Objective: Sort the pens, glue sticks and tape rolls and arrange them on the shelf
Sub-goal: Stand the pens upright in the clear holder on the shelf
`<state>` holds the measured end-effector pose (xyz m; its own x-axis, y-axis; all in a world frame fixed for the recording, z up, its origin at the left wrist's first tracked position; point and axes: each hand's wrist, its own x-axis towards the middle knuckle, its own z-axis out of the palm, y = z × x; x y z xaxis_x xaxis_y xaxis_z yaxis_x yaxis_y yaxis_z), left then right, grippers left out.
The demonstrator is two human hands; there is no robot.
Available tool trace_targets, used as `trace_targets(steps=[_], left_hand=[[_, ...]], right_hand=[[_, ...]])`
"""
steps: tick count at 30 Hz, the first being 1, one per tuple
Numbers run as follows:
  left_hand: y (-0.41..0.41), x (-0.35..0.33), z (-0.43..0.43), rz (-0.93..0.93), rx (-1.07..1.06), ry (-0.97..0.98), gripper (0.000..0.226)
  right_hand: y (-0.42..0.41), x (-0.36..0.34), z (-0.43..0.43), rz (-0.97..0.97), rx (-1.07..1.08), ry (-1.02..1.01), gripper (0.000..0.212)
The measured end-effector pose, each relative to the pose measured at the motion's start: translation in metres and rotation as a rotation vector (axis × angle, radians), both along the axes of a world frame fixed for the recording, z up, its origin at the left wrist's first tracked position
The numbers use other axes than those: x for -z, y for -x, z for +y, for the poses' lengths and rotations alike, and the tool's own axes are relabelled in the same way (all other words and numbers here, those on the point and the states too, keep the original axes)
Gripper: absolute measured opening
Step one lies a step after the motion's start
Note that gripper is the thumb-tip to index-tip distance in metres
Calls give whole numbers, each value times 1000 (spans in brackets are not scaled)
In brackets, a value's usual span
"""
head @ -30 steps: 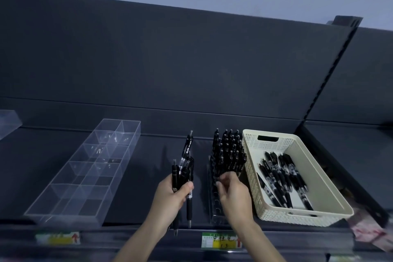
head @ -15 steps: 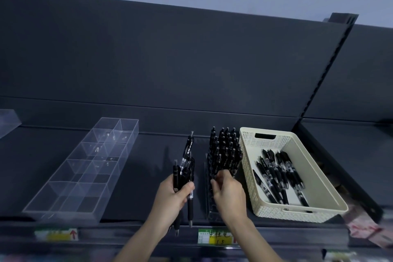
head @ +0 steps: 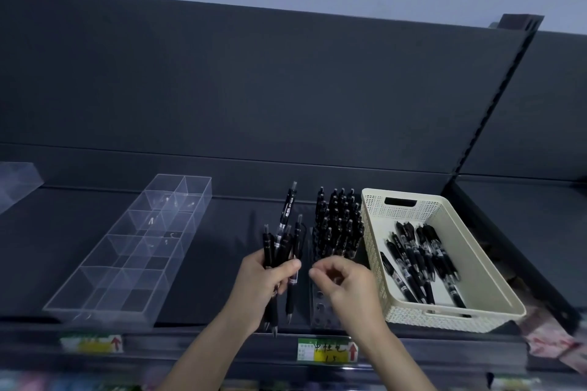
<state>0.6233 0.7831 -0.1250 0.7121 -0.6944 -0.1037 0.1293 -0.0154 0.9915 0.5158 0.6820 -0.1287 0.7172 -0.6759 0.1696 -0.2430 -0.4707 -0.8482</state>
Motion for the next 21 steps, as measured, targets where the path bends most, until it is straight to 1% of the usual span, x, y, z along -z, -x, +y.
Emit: trace_targets(steps=[2, 3, 7, 9, 11, 13, 16, 19, 21], left_hand=[[0, -4, -5, 32, 14, 21, 22], [0, -5, -7, 42, 20, 26, 23], [2, -6, -12, 74, 80, 27, 21], [3, -5, -11, 77, 107, 25, 14], [2, -3, -8, 81, 77, 7, 11], [-2, 0, -3, 73, 39, -35, 17], [-4, 5, 6, 34, 49, -98, 22], [-2, 9, 9, 27, 70, -112, 22], [-1, 11, 9, 28, 72, -107, 21]], right_hand=[[-1, -5, 2, -42, -53, -157, 5], [-2, -5, 2, -58, -65, -202, 3], [-4, -3, 3, -55, -117, -257, 7], [-1, -2, 3, -51, -98, -274, 10], [4, -2, -1, -67, -43, -287, 13], [11, -2, -11, -92, 51, -247, 14], [14, 0, -27, -99, 216, -117, 19], [6, 3, -32, -14, 248, -6, 17], [-1, 8, -29, 80, 239, 70, 6]])
